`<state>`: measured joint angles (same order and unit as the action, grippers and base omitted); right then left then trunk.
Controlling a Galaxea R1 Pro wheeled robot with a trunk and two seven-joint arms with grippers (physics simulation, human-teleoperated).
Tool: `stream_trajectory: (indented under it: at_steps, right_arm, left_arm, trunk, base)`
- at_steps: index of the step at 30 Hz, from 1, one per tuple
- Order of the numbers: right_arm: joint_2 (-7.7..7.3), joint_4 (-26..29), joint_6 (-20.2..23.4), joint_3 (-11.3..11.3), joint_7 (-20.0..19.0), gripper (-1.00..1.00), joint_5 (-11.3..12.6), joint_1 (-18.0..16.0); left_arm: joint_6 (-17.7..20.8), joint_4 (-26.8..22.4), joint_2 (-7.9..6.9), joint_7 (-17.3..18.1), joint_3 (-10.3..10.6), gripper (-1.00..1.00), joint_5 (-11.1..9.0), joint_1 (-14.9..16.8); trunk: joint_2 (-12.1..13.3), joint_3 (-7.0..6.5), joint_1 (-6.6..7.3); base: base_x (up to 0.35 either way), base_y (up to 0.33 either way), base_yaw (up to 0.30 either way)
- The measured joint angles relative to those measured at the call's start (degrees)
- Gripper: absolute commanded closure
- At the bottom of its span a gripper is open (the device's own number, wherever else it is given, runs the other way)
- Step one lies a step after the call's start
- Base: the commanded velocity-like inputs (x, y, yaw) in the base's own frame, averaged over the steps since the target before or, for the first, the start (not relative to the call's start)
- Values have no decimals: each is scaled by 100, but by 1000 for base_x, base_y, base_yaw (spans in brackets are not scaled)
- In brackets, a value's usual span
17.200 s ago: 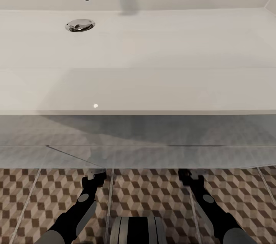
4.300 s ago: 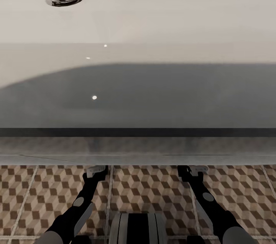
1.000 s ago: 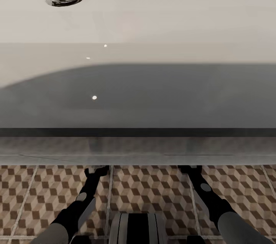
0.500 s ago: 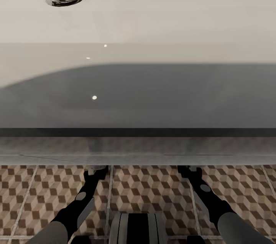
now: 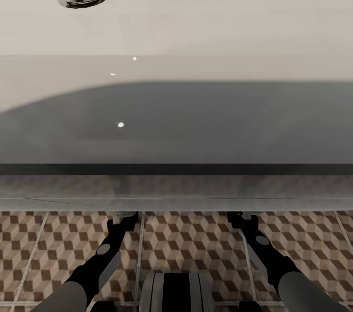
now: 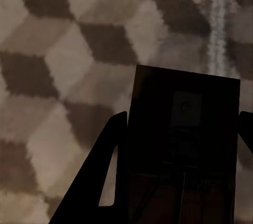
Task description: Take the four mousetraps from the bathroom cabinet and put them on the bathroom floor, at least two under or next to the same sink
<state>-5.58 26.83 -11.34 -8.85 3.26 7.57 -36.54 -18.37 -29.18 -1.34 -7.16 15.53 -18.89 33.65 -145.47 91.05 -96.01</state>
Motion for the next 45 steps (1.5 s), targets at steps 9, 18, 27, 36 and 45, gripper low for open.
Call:
stream_trajectory:
  at_steps: [9,18,27,36,45]
  right_arm:
    - [2,1,21,0,8,100,2,-26]
    - [2,1,315,0,22,100,6,-101]
    - [2,1,362,0,23,100,6,-129]
    - [2,3,389,0,26,100,-1,-147]
    - [2,1,392,0,26,100,7,-152]
  left_arm:
    - [15,-10,7,-76,-4,100,-6,52]
    - [365,-60,4,-216,-4,100,-7,149]
    - [421,-13,24,-221,-4,100,-12,176]
    - [434,-118,2,-218,-130,100,-20,205]
    - [598,-230,28,-205,-296,100,-26,208]
  trunk:
    - [0,0,0]
    - [0,0,0]
    - [0,0,0]
    - [0,0,0]
    - [0,0,0]
  base:
    - [0,0,0]
    - [0,0,0]
    - [0,0,0]
    - [0,0,0]
    - [0,0,0]
